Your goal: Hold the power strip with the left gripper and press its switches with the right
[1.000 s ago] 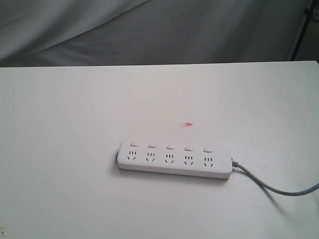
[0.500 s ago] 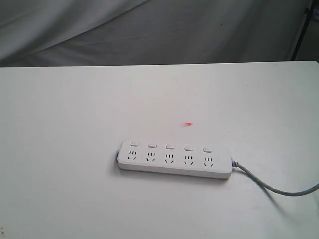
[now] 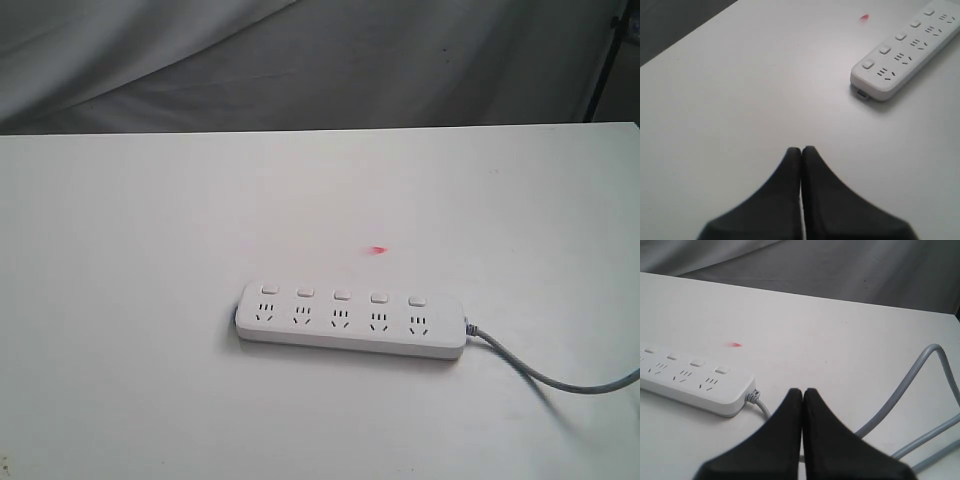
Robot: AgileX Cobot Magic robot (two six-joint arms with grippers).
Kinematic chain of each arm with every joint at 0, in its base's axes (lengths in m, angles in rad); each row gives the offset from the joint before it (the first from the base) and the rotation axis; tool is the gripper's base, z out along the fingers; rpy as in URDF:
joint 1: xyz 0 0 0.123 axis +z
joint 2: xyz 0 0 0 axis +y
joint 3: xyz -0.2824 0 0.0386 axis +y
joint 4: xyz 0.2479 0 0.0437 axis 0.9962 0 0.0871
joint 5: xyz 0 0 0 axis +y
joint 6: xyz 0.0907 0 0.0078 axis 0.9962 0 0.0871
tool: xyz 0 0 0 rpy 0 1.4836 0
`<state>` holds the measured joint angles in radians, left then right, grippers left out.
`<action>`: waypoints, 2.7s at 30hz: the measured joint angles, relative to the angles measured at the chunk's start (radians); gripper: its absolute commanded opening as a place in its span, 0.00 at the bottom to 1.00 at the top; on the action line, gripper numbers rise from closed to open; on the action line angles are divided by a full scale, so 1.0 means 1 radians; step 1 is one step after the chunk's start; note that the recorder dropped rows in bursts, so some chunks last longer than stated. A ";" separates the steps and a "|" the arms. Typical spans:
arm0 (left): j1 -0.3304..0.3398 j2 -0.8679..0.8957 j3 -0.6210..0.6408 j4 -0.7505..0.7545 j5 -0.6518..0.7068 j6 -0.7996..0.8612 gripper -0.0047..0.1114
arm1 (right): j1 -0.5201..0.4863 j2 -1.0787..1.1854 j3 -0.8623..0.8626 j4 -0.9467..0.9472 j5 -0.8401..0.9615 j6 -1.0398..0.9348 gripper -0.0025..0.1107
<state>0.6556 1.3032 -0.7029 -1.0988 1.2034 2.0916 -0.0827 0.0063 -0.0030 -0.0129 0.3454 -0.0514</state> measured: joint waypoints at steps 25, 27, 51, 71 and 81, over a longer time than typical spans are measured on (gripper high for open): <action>0.000 0.000 -0.028 -0.026 0.008 0.000 0.04 | 0.000 0.000 0.000 0.000 0.000 0.000 0.02; 0.000 0.000 -0.028 -0.028 0.008 0.000 0.04 | 0.000 0.000 0.000 0.000 0.000 0.000 0.02; 0.000 0.000 -0.028 -0.028 0.008 0.000 0.04 | 0.000 0.000 0.000 0.000 0.000 0.000 0.02; 0.000 0.000 -0.028 -0.024 0.008 0.000 0.81 | 0.000 0.000 0.000 0.000 0.000 0.000 0.02; 0.000 0.000 -0.028 -0.026 0.008 0.000 0.86 | 0.000 0.000 0.000 0.000 0.000 0.000 0.02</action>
<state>0.6556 1.3032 -0.7308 -1.1253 1.2114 2.0916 -0.0827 0.0063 -0.0030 -0.0129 0.3454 -0.0514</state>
